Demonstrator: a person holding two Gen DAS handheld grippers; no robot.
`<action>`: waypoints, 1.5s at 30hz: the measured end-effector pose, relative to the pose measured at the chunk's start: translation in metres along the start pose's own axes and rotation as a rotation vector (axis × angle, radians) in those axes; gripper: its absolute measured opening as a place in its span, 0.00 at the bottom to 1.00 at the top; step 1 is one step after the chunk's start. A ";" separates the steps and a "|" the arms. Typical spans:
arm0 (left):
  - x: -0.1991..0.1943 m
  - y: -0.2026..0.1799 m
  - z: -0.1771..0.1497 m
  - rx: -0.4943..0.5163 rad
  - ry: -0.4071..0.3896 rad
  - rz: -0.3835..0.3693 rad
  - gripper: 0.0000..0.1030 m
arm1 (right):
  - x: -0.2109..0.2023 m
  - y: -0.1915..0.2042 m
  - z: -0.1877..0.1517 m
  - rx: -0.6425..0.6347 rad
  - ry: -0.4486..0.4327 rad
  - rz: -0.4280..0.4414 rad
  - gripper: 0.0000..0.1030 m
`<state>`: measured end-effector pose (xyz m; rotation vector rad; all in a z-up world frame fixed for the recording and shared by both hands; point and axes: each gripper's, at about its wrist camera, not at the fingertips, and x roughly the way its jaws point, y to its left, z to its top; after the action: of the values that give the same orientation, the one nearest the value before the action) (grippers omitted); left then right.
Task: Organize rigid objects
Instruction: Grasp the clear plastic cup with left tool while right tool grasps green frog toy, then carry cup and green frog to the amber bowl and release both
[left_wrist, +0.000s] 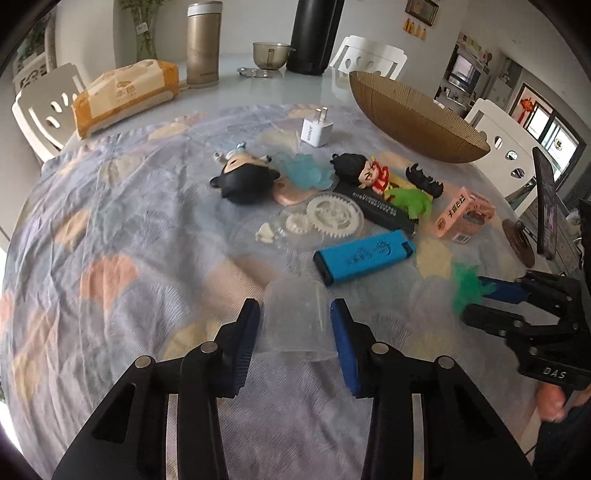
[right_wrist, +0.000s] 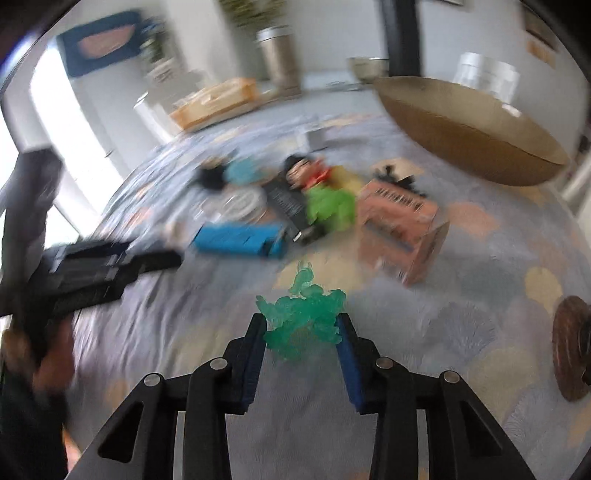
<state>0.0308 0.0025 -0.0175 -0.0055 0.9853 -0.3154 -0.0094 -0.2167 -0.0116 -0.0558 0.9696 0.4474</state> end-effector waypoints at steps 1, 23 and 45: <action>-0.001 0.001 -0.001 0.000 -0.004 -0.005 0.38 | -0.004 -0.001 -0.004 -0.023 0.010 -0.016 0.36; -0.022 -0.005 -0.001 -0.016 -0.106 0.012 0.35 | -0.023 -0.007 -0.010 0.075 -0.071 -0.036 0.36; -0.006 -0.119 0.186 0.085 -0.311 -0.220 0.35 | -0.100 -0.104 0.127 0.481 -0.391 -0.254 0.36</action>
<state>0.1492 -0.1354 0.1081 -0.0842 0.6620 -0.5416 0.0826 -0.3147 0.1257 0.3304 0.6513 -0.0199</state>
